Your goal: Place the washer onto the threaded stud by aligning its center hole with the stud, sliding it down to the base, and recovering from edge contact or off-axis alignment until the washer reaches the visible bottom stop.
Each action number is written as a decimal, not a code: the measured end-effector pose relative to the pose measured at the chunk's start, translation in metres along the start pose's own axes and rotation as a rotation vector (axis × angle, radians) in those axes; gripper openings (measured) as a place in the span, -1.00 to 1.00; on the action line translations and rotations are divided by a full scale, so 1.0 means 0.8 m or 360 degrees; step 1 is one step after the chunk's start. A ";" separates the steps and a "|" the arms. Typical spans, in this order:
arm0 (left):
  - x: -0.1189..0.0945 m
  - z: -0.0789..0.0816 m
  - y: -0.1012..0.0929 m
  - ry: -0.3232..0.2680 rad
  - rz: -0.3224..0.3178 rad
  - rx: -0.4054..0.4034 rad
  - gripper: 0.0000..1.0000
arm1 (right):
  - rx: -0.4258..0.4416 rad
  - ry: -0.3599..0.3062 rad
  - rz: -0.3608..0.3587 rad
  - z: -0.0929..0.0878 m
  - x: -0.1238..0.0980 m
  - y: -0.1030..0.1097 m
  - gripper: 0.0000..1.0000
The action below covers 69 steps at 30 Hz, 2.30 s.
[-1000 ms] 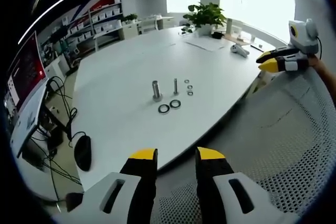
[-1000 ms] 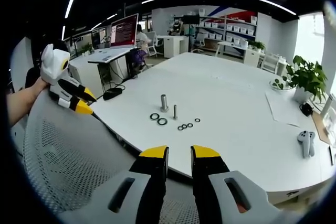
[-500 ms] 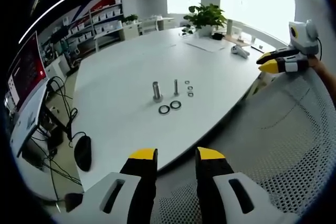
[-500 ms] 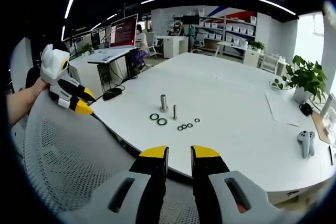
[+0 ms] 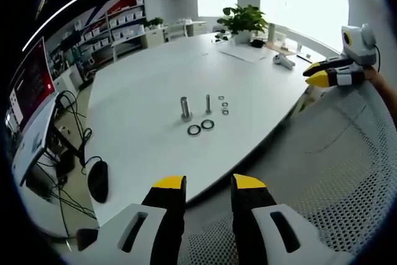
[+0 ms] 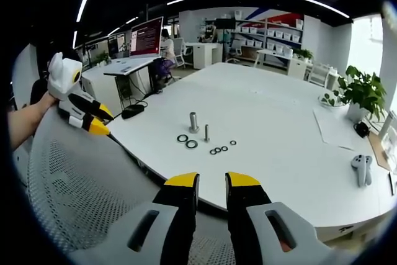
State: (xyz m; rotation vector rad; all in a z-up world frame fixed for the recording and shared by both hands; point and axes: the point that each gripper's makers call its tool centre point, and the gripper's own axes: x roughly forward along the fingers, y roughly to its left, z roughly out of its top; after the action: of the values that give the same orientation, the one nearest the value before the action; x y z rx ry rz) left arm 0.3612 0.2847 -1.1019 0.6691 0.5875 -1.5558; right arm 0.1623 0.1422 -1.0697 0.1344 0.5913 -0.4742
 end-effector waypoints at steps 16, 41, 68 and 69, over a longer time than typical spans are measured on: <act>0.001 0.003 0.003 -0.0021 -0.0001 -0.0003 -0.46 | -0.0009 -0.0011 0.0008 0.002 0.000 0.000 -0.60; -0.003 0.012 0.006 -0.0098 0.0001 -0.0019 -0.47 | -0.0043 -0.0001 -0.0018 0.004 0.003 -0.004 -0.58; 0.002 -0.012 0.003 0.0072 0.0007 0.0074 -0.45 | -0.0100 0.0442 0.0308 -0.028 -0.008 0.025 -0.58; 0.002 -0.013 0.003 0.0081 0.0002 0.0079 -0.45 | -0.0134 0.0440 0.0316 -0.023 -0.008 0.026 -0.58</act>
State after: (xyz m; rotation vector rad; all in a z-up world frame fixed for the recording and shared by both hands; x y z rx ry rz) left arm 0.3639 0.2908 -1.1101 0.7480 0.5878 -1.5600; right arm 0.1577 0.1682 -1.0817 0.1783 0.8583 -0.2381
